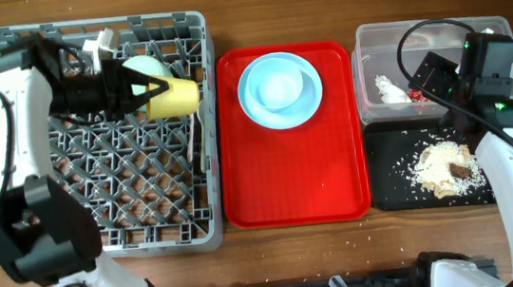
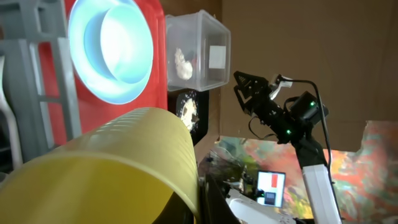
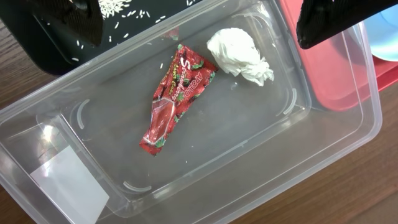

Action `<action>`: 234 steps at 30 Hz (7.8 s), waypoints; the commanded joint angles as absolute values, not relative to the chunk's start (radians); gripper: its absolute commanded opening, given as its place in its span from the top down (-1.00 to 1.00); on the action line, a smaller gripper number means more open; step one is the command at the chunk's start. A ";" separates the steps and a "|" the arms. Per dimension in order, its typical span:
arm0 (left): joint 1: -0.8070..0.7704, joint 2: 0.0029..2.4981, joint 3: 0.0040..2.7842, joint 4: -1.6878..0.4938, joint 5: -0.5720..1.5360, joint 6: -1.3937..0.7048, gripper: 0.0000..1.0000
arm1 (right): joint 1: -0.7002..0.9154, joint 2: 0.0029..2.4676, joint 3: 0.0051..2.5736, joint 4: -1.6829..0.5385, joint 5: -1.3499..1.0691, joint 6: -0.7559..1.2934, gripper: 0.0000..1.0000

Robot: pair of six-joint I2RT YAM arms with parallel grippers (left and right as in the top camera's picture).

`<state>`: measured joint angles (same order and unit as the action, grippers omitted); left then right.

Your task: Sort waste into correct bins and load items into the dishwasher rack

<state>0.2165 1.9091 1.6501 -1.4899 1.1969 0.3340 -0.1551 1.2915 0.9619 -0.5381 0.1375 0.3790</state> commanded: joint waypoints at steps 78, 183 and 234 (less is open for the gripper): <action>-0.098 1.563 1.262 -0.809 0.041 -0.390 0.92 | -0.159 1.295 0.981 -0.538 0.129 0.368 -1.00; -0.219 1.620 1.275 -0.989 -0.194 -0.351 -0.64 | -0.159 1.295 0.981 -0.538 0.129 0.368 -0.99; -0.382 1.770 1.277 -0.632 -0.083 -0.345 0.00 | -0.152 1.295 0.981 -0.538 0.129 0.368 -0.99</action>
<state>-0.3805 1.7294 1.2728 -0.6361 -0.0628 -0.3462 -0.1551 1.2915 0.9638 -0.5385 0.1375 0.3790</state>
